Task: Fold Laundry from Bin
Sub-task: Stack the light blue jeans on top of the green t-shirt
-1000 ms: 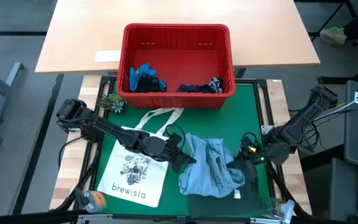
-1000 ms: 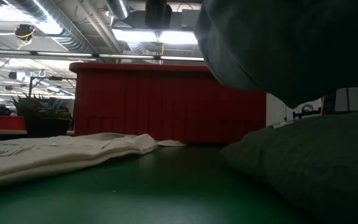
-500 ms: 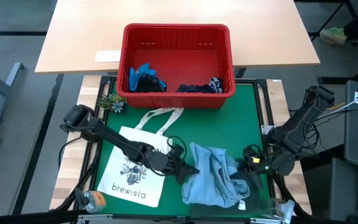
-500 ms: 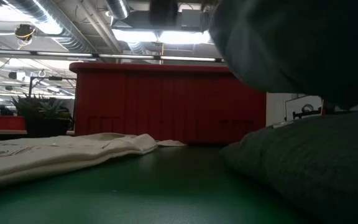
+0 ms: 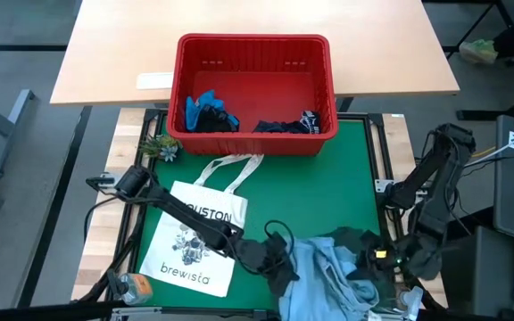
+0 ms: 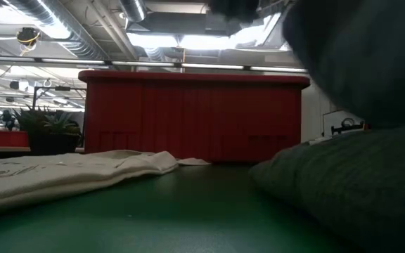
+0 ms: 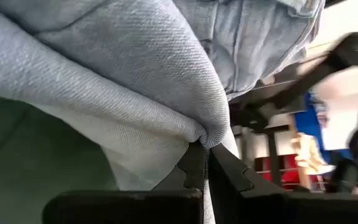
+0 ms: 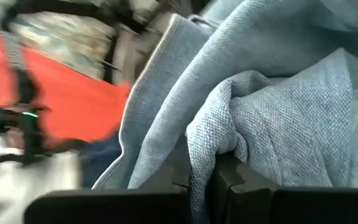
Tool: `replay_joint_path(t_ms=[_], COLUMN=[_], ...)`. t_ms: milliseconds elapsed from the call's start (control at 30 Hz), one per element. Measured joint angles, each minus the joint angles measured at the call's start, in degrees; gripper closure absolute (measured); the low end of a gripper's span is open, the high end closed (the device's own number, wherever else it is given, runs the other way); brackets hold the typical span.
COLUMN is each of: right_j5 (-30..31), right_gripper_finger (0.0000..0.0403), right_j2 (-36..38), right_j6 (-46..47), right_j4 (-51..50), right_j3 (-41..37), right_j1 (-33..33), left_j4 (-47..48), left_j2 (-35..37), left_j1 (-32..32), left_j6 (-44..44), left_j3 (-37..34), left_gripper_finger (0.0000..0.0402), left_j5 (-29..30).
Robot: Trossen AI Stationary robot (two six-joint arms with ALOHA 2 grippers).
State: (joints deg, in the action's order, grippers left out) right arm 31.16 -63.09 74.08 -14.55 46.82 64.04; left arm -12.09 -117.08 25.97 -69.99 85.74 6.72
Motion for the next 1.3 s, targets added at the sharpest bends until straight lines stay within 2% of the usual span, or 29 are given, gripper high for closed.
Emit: replay_joint_path(t_ms=[267,433,600,833,1033,1133,1300], right_j5=[-2.2,-2.01,-2.51,-10.21,-13.94,-14.31,-16.91], right_gripper_finger=[0.0386,0.0386,0.0382,0.038,0.0377,0.036,0.0305], right_j2=[-2.66,-2.76,-2.76,-2.76,-2.78,-2.78,-2.78], right_j6=[8.05,8.87,12.77,14.4,14.05,12.54,12.02], right_j4=[-11.39,-15.1,-21.67,-27.27,-27.4,-27.38,-27.54], right_j3=[0.47,0.47,0.49,0.49,0.47,0.45,0.45], right_j1=[1.19,1.19,1.19,1.19,1.19,1.19,1.19], left_j4=[7.73,21.2,29.12,30.08,30.11,30.13,30.47], left_j2=[0.04,0.22,0.22,0.22,0.22,0.22,0.22], left_j1=[-0.51,-0.78,-0.8,-0.78,-0.58,-0.56,-0.45], left_j6=[-0.16,0.0,1.98,13.1,18.03,20.64,22.83], left_j3=[-0.12,-0.12,-0.12,-0.12,-0.14,-0.18,-0.18], left_gripper_finger=[0.0402,0.0402,0.039,0.0363,0.0343,0.0322,0.0281], left_j5=[-2.35,-3.92,-3.48,-0.33,1.38,1.3,0.6])
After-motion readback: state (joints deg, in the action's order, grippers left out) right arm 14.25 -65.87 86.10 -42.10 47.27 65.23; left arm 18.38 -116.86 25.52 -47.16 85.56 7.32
